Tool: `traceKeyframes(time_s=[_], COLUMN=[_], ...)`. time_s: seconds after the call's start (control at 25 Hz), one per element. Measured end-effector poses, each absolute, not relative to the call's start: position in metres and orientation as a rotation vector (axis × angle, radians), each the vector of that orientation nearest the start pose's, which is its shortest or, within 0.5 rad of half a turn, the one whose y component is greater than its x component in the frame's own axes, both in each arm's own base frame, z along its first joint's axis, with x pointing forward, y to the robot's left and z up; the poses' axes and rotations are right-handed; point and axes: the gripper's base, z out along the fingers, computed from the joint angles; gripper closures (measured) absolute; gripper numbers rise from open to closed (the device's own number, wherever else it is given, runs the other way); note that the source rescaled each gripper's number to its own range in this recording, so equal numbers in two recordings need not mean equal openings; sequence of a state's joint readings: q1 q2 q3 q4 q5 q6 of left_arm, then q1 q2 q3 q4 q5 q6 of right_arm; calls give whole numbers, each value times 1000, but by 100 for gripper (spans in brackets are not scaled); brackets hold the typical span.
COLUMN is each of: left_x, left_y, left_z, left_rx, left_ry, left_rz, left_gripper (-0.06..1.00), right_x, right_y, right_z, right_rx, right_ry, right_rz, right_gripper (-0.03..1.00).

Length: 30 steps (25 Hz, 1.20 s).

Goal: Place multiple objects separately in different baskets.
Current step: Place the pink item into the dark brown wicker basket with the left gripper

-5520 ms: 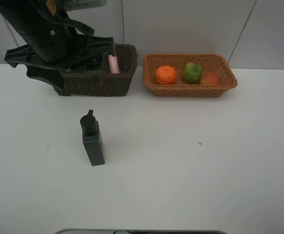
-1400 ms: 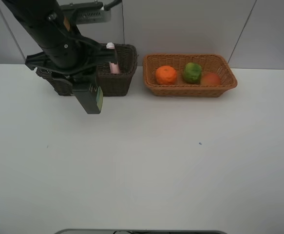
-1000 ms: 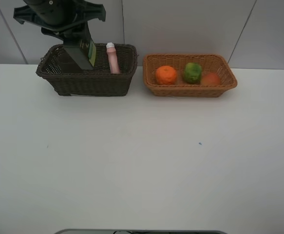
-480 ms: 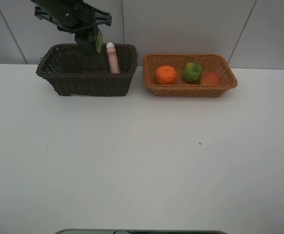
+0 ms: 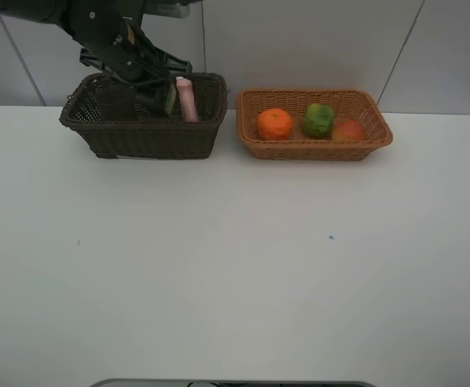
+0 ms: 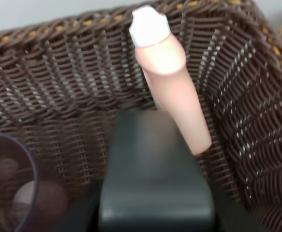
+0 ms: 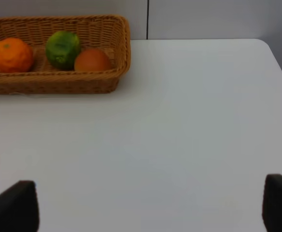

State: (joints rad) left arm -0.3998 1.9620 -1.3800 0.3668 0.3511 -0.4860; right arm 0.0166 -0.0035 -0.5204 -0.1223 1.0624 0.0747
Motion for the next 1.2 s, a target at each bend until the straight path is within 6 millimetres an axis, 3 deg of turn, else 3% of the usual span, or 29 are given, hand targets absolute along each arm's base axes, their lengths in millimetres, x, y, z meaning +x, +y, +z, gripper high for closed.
traceKeyframes(time_s=[0.28,0.68,0.76,0.92,1.2], left_x=[416,419,419,420,420], left_y=[-147,-151,-151,-152,-152], left_z=[191,192,192,194,194], left_rx=[219,222,223,206,201], left_ry=[2376,2329,2326,2313,2314], left_rz=[-104,-146,-149,-173,-177], left_gripper=[45,45,38,7,1], right_x=[-8,-8,-8,-8,-8], right_y=[-10,-10,-10,-10,-10], right_z=[283,283,283,283,283], right_rx=[66,66,66,66,66], right_ry=[2016,2016,2016,2016,2016], right_rz=[-88,-88,-88,-88,-88], right_gripper=[2,2,2,2,2])
